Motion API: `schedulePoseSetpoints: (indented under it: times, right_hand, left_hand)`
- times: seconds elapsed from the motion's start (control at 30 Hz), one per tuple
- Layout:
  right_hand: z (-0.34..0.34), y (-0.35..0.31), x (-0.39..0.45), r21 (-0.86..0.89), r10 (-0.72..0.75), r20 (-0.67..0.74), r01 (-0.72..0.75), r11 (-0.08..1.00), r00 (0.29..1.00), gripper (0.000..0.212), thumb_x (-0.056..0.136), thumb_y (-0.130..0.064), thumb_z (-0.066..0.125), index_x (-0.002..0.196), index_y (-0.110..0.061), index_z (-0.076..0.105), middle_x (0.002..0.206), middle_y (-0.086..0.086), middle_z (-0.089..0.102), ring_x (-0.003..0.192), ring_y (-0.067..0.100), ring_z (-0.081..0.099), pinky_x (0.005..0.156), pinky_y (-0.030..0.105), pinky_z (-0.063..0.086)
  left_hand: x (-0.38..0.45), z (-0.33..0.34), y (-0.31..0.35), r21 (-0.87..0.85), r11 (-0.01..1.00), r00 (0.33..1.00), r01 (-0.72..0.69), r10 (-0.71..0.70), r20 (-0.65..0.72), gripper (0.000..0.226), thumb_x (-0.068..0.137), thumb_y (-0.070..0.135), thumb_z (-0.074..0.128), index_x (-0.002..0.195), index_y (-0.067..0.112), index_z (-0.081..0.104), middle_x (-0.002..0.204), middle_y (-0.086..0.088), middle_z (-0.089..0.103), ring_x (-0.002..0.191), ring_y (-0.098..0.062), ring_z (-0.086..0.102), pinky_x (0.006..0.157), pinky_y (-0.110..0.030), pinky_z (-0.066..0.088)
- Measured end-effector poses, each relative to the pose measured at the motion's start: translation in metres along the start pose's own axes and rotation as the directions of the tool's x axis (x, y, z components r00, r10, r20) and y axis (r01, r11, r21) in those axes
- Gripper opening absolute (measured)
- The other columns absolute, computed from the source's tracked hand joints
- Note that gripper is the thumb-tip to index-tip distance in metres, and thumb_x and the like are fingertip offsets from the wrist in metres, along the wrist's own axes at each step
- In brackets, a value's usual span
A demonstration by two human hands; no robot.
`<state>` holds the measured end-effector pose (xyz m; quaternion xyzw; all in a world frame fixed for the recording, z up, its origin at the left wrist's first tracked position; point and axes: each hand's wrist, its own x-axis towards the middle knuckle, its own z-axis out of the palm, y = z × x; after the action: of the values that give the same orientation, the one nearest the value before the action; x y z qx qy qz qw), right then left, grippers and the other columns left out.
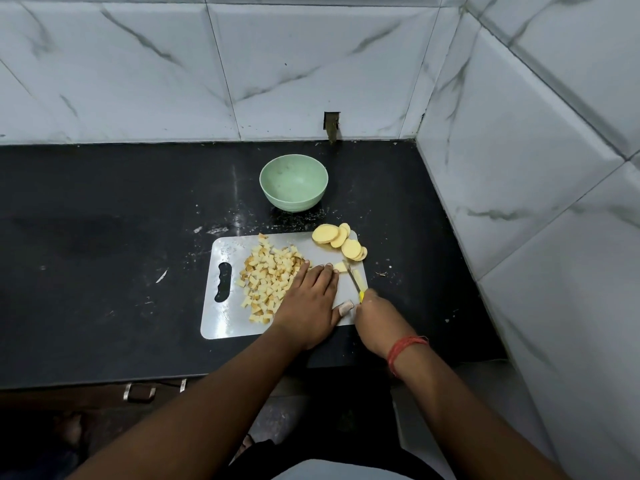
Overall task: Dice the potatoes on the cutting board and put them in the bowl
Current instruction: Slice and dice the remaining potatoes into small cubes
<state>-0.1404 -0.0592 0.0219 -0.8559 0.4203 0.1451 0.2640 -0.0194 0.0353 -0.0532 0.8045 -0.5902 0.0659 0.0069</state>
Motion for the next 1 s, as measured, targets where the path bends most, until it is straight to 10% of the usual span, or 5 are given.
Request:
schedulePoseSetpoints:
  times: [1.0]
  right_hand:
    - [0.005,-0.009,0.012,-0.118,0.055,0.029,-0.051,0.992,0.998,0.039,0.096,-0.005,0.044,0.133,0.000,0.033,0.119,0.018,0.061,0.106,0.030,0.063,0.073,0.031,0.042]
  left_hand:
    - [0.001,0.008,-0.003,-0.049,0.999,0.995,0.004,-0.009,-0.100,0.067,0.106,0.050,0.030,0.144,0.000,0.055,0.145,-0.016,0.056,0.133,-0.032,0.049,0.123,-0.053,0.030]
